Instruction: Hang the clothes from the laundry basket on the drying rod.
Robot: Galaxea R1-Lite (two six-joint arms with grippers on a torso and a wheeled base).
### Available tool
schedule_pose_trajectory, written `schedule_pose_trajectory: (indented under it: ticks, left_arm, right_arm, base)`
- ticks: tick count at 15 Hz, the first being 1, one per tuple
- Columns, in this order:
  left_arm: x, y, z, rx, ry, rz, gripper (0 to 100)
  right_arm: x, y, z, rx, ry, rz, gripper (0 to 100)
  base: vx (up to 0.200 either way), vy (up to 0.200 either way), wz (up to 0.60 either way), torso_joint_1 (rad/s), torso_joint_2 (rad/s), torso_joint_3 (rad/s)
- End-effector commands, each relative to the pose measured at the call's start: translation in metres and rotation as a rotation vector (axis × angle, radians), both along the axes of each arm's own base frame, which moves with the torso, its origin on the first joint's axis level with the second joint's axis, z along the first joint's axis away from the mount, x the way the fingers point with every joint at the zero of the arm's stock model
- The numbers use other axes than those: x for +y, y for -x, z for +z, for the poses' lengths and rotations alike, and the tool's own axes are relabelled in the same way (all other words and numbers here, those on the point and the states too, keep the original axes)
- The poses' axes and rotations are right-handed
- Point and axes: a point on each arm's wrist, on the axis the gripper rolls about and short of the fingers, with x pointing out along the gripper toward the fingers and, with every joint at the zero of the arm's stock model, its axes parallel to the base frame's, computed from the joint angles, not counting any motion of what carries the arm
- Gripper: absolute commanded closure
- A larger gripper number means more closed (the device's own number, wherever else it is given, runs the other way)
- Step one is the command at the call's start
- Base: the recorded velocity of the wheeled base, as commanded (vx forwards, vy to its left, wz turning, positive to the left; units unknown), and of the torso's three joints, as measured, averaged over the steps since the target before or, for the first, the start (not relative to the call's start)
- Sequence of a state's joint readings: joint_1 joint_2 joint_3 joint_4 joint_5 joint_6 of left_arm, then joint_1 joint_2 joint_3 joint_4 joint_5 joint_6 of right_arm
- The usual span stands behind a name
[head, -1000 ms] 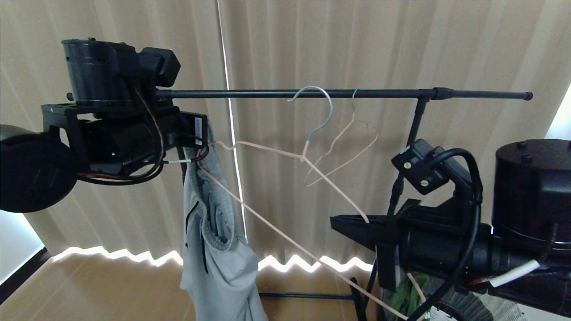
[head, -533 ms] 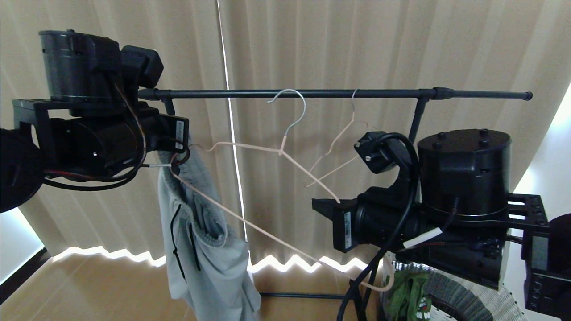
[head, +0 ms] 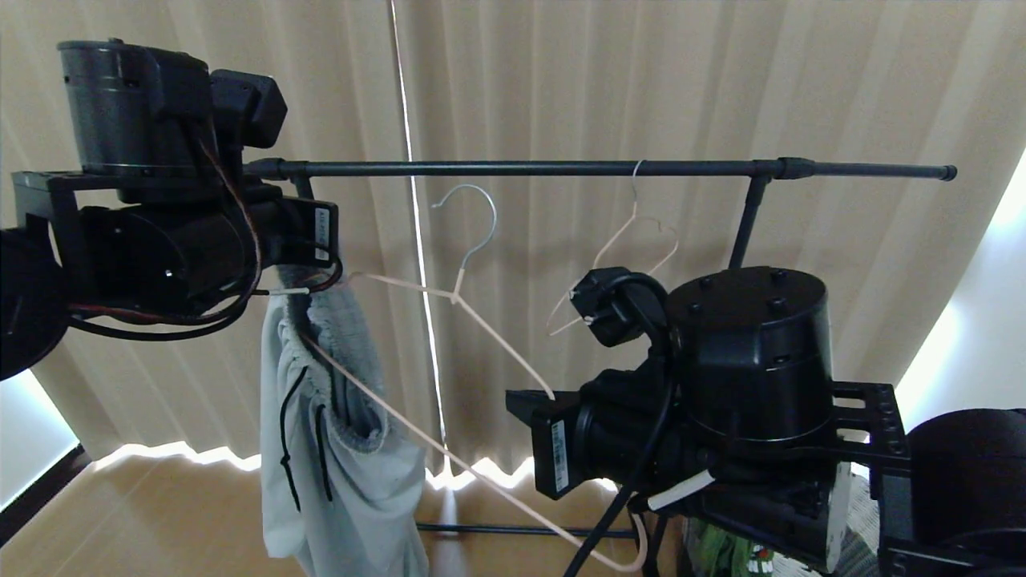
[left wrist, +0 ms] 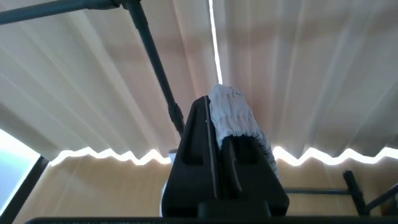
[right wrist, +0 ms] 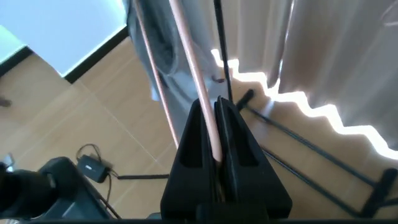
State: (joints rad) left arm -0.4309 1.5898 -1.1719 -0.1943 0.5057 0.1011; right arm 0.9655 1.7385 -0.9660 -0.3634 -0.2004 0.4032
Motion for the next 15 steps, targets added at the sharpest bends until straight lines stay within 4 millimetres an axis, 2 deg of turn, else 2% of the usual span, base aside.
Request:
schedule_pose_trajectory:
  ticks: [1,4,10,15]
  left_arm:
    - [0.002,0.0,0.001,-0.002,-0.001,0.005,100]
    - [0.011,-0.002,-0.001,0.011,-0.054,0.035,100]
    - [0.016,-0.003,0.0,0.017,-0.126,0.059,100]
    - [0.004,0.01,-0.01,0.052,-0.182,-0.007,100]
  right_arm:
    - [0.009,-0.005,-0.009,0.003,0.028,-0.027,100]
    - [0.005,-0.031,-0.007,-0.026,0.025,-0.161,100]
    - [-0.009,-0.053,0.002,-0.048,-0.007,-0.287,100]
    - [-0.007,-0.076,0.012,-0.081,-0.04,-0.336,100]
  base:
    - [0.0,0.0,0.0,0.0,0.0,0.0]
    - [0.0,0.0,0.0,0.0,0.0,0.0]
    - [0.0,0.0,0.0,0.0,0.0,0.0]
    - [0.0,0.0,0.0,0.0,0.0,0.0]
